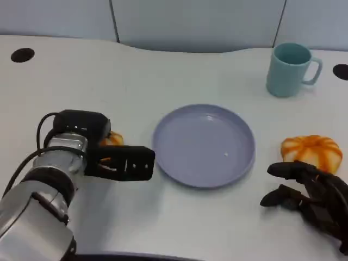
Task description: Grasp the bread from the table and place it into the plate.
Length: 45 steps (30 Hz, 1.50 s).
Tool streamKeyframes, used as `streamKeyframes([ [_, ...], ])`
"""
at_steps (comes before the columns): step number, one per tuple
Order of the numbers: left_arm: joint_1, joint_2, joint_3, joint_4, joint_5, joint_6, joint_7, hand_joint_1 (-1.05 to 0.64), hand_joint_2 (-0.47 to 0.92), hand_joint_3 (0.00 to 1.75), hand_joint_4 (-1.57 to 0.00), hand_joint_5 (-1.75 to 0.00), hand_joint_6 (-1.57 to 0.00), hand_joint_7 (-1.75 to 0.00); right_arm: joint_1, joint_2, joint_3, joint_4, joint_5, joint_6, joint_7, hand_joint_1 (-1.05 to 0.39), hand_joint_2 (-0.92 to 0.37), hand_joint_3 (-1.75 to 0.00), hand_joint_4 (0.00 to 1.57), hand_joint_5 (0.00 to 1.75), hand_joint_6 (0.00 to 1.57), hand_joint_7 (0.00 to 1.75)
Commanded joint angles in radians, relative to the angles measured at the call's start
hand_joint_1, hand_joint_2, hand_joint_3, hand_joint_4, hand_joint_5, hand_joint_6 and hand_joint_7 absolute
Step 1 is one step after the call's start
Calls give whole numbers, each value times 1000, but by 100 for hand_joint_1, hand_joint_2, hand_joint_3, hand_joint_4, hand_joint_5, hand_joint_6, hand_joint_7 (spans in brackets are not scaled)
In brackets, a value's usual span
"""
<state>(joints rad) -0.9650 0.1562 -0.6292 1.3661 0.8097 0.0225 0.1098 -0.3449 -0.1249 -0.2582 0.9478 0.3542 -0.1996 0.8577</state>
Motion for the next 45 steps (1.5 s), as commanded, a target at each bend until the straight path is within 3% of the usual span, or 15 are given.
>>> streamKeyframes([
  [1,24,2,-2,21,-7,30,-72,-38,82,0,-84,-106,-119,-1,43,-7,4,-9,-4,31,-10,-39,-92,-7,63,108,80,55],
  [6,37,11,-5,18,-4,19,-34,-32,91,7,-75,-101,-107,0,48,-4,1,-13,4,25,-4,-37,-92,-8,63,108,80,55],
  [9,48,20,5,14,-10,-3,19,-32,92,19,-78,-81,-104,-2,50,-4,4,-16,2,24,-6,-37,-92,-8,63,109,80,55],
  [15,48,42,39,10,-41,-44,76,-35,92,20,-72,-122,-107,-2,57,-4,7,-35,2,43,-18,-38,-92,-7,64,109,81,56],
  [24,20,77,94,-2,-84,-113,126,-34,92,27,-71,-106,-109,-3,48,-9,9,-11,-4,30,-11,-40,-92,-9,63,108,81,53],
  [25,16,82,99,-3,-87,-126,122,-34,92,30,-73,-110,-113,-7,47,-8,7,-8,-2,28,-10,-40,-92,-9,63,107,81,53],
  [27,10,89,108,-6,-91,-148,125,-32,92,31,-70,-127,-89,-65,46,-8,8,-4,-4,22,-11,-40,-92,-9,64,107,81,52],
  [30,-4,96,121,-11,-98,-173,127,-29,92,20,-71,-117,-80,-74,48,-8,12,-16,-6,31,-19,-40,-92,-9,64,107,82,52],
  [31,-9,99,125,-12,-102,-183,126,-27,92,20,-70,-150,-70,-119,50,-8,14,-24,-6,35,-23,-40,-92,-9,64,107,82,52],
  [32,-14,100,126,-14,-104,-186,124,-26,92,20,-69,-159,-65,-135,50,-6,14,-26,-4,38,-23,-40,-92,-9,64,107,82,52],
  [33,-20,101,131,-16,-109,-196,122,-28,92,19,-68,-152,-64,-119,50,-6,13,-27,-2,40,-23,-40,-92,-9,64,107,82,52],
  [37,-34,98,140,-23,-117,-228,132,-27,92,22,-71,-169,-58,-155,48,-4,12,-21,1,38,-15,-39,-92,-9,64,108,81,52],
  [38,-38,96,139,-26,-117,-239,140,-28,92,21,-71,-159,-62,-147,47,-5,13,-20,0,41,-16,-39,-92,-9,64,108,81,52],
  [42,-53,89,132,-32,-111,-272,163,-27,92,21,-75,-174,-60,-170,54,-3,18,-33,-5,44,-27,-40,-92,-9,65,108,82,52],
  [45,-67,82,133,-34,-113,-280,160,-25,92,29,-78,-175,-60,-174,53,-3,19,-27,-3,47,-28,-39,-92,-11,64,107,81,52],
])
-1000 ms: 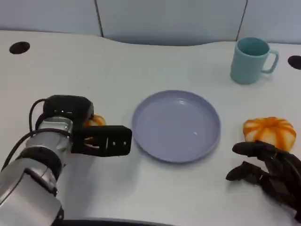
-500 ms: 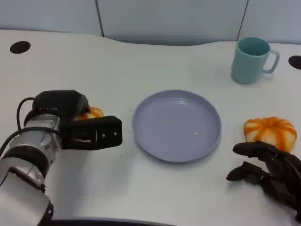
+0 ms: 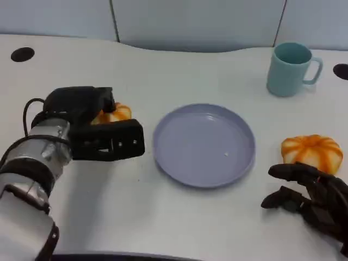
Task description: Grasp the bread from the table and place it into the plate.
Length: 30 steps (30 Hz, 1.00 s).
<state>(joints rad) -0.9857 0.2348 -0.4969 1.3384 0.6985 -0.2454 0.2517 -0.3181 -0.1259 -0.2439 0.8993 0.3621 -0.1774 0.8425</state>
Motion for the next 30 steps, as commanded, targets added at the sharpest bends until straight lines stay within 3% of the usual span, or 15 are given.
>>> streamKeyframes([
  [1,-53,-2,3,-8,-4,-11,12,-25,92,30,-78,-175,-60,-174,24,-2,3,27,-7,24,-7,-39,-92,-11,64,107,81,52],
  [6,-70,-18,10,-17,-15,-43,12,-24,87,31,-78,-175,-58,-175,22,0,3,30,-2,24,-2,-39,-92,-12,64,107,81,52],
  [11,-83,-37,10,-23,-12,-80,14,-22,72,69,-79,-175,-61,-175,19,1,6,33,-7,23,-10,-39,-92,-11,64,107,82,52],
  [15,-93,-56,4,-32,-5,-104,23,-23,67,87,-82,-175,-62,-175,18,5,7,33,-5,26,-15,-39,-92,-8,64,106,82,52],
  [30,-119,-163,-52,-40,30,-156,55,-22,54,109,-90,-175,-68,-175,14,11,10,34,-1,30,-14,-39,-92,-7,67,102,82,52],
])
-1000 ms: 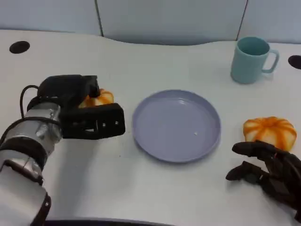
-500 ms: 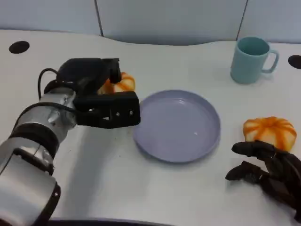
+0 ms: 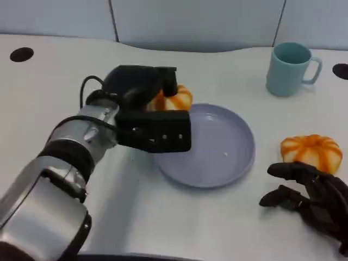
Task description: Grasp the bread from the table and place it into the plate.
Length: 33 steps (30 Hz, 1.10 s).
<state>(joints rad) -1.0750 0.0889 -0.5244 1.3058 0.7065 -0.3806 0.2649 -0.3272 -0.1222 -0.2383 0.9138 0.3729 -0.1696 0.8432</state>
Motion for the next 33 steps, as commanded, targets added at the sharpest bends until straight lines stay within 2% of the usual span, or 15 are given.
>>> streamKeyframes([
  [1,-31,-26,-31,-6,25,-22,43,-22,53,110,-90,-175,-68,-175,24,8,6,17,-13,23,-19,-39,-92,-7,68,102,82,52],
  [8,-41,-76,-58,2,40,-6,8,-24,50,116,-93,-175,-71,-175,20,12,8,29,-13,17,-16,-39,-92,-6,68,103,81,54],
  [12,-39,-94,-67,5,41,3,6,-26,51,117,-87,-175,-74,-160,15,17,6,43,-9,1,-4,-38,-92,-6,69,103,81,54],
  [14,-30,-100,-67,7,38,-9,17,-27,50,119,-92,-175,-72,-171,13,20,7,47,-13,-10,-8,-41,-92,-5,71,102,83,54],
  [16,-25,-105,-68,10,37,-13,10,-27,52,121,-94,-175,-71,-174,13,21,10,47,-15,-12,-8,-42,-92,-4,72,101,83,53],
  [21,-20,-114,-85,18,49,-10,12,-29,50,128,-92,-175,-69,-175,13,25,6,51,-6,-12,4,-40,-92,-4,71,101,83,51],
  [28,-18,-126,-114,25,71,10,27,-27,42,127,-96,-175,-73,-175,13,28,5,55,-7,-21,-1,-42,-91,-3,72,102,85,51],
  [33,-14,-125,-104,25,60,-5,14,-26,47,131,-94,-175,-72,-175,15,28,9,47,-7,-19,1,-42,-91,-2,72,103,86,49],
])
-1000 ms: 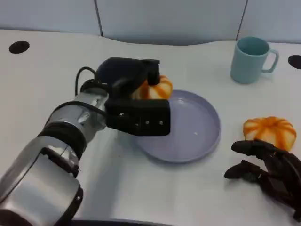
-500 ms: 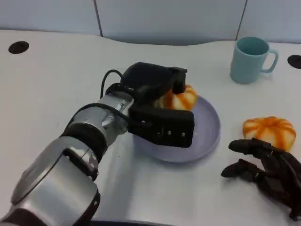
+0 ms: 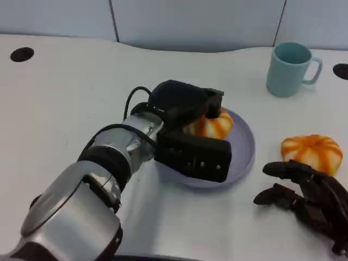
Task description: Grasp the bread from the table and place it into the plate.
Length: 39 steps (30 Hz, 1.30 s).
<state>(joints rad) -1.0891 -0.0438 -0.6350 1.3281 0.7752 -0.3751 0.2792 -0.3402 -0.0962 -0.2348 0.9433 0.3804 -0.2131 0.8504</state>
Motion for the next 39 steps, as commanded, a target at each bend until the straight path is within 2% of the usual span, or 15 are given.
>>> streamKeyframes([
  [1,-1,9,9,3,-12,-15,-9,-27,48,132,-92,-175,-71,-175,29,2,7,16,-15,24,-5,-41,-92,-2,70,103,85,49],
  [3,-2,11,12,4,-14,-21,-20,-26,47,134,-91,-175,-71,-175,28,1,6,19,-16,24,-7,-41,-92,-2,70,103,85,48],
  [5,-3,12,13,4,-14,-21,-31,-27,44,128,-86,-174,-77,-148,26,2,2,26,-11,25,-3,-40,-92,-2,71,101,86,46],
  [6,-4,11,16,6,-16,-16,-46,-28,43,117,-85,-169,-82,-130,25,3,1,28,-9,27,-4,-40,-92,-2,72,100,87,46],
  [7,-5,10,18,6,-18,-12,-59,-35,52,78,-83,-161,-94,-87,25,4,0,28,-7,30,-4,-40,-92,-1,72,100,87,45],
  [9,-6,8,26,6,-24,-6,-82,-39,69,40,-80,-149,-109,-43,26,5,2,22,-9,31,-8,-41,-92,-1,73,99,88,45],
  [10,-5,7,28,5,-24,-7,-88,-41,76,31,-78,-138,-109,-28,28,4,6,17,-14,28,-13,-41,-92,-1,74,99,88,44],
  [13,-3,10,28,4,-24,-13,-102,-43,80,28,-74,-111,-99,-9,32,6,7,6,-12,28,-8,-40,-92,-3,73,100,88,44],
  [16,-4,11,17,4,-15,-8,-106,-47,80,28,-71,-94,-92,-2,36,5,9,-4,-14,34,-14,-41,-92,-3,71,101,88,44],
  [18,-5,11,7,5,-7,-2,-113,-54,86,19,-70,-74,-86,-1,38,5,10,-6,-16,36,-17,-40,-92,-3,70,102,87,44],
  [19,-7,10,4,6,-5,4,-127,-59,89,13,-64,-60,-78,0,37,5,9,-3,-15,35,-15,-40,-92,-3,70,102,87,44],
  [22,-15,7,-3,9,0,24,-176,-68,92,14,-49,-42,-60,0,41,9,8,-11,-13,36,-18,-40,-92,-3,70,103,87,44],
  [29,-21,10,-11,8,2,40,-248,-84,92,19,-18,-24,-34,0,42,6,10,-18,-15,42,-16,-39,-92,-3,68,104,86,43],
  [32,-25,11,-23,10,12,56,-271,-91,92,25,-4,-31,-25,0,37,4,10,-4,-20,29,-19,-40,-92,-3,68,104,87,44],
  [39,-27,16,-24,9,8,75,-294,-99,92,31,0,-20,-17,0,35,3,12,0,-19,24,-16,-41,-92,-3,69,105,87,45],
])
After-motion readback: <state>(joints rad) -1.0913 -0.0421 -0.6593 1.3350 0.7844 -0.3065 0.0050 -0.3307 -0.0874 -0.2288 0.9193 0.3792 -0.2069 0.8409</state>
